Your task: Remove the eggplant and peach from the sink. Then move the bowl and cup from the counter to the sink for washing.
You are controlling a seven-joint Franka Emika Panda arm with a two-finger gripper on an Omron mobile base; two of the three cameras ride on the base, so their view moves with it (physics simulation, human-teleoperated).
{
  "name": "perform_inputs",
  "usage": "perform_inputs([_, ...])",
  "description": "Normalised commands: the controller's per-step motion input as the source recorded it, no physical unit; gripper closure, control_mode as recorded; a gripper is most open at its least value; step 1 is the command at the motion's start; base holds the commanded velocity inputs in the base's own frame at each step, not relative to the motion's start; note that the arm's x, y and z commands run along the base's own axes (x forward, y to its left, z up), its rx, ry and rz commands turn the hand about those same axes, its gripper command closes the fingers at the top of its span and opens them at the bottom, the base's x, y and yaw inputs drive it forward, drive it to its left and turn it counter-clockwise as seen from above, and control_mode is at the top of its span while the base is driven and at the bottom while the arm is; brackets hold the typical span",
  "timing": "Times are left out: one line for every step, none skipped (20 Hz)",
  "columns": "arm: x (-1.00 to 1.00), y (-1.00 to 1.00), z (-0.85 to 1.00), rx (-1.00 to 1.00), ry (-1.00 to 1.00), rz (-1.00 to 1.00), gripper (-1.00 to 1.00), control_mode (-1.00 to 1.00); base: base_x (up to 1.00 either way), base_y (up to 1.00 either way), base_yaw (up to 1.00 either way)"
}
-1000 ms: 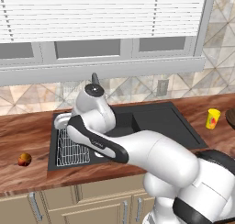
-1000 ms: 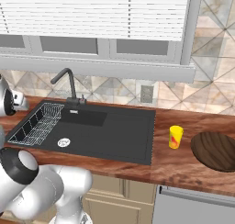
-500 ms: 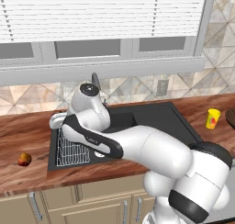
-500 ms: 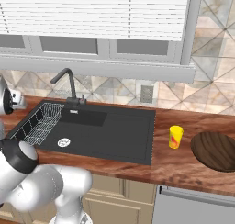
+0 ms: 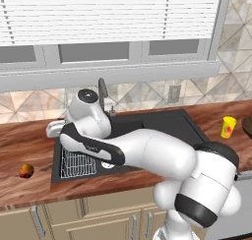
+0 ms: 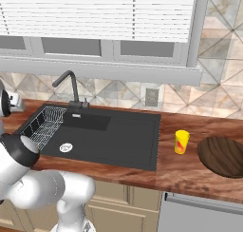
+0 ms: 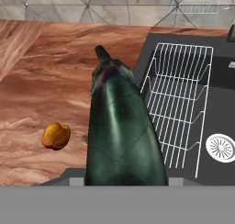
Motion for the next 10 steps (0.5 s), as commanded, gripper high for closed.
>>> perform_inputs([0.10,0.26,-0.01,0.00,0.00,0.00,1.00,-1.00,0.00,0.00,0.00])
perform_inputs([0.09,0.27,-0.01,0.00,0.00,0.00,1.00,-1.00,0.00,0.00,0.00])
perform_inputs([0.09,0.27,-0.02,0.00,0.00,0.00,1.00,-1.00,0.00,0.00,0.00])
perform_inputs([0.08,0.27,-0.02,0.00,0.00,0.00,1.00,-1.00,0.00,0.00,0.00])
perform_inputs([0.09,0.27,-0.03,0.00,0.00,0.00,1.00,-1.00,0.00,0.00,0.00])
perform_inputs([0.09,0.27,-0.02,0.00,0.00,0.00,1.00,-1.00,0.00,0.00,0.00])
perform_inputs([0.08,0.26,-0.02,0.00,0.00,0.00,1.00,-1.00,0.00,0.00,0.00])
perform_inputs([0.08,0.23,-0.01,0.00,0.00,0.00,1.00,-1.00,0.00,0.00,0.00])
perform_inputs([0.07,0.21,-0.01,0.00,0.00,0.00,1.00,-1.00,0.00,0.00,0.00])
perform_inputs([0.07,0.22,0.00,0.00,0.00,0.00,1.00,-1.00,0.00,0.00,0.00])
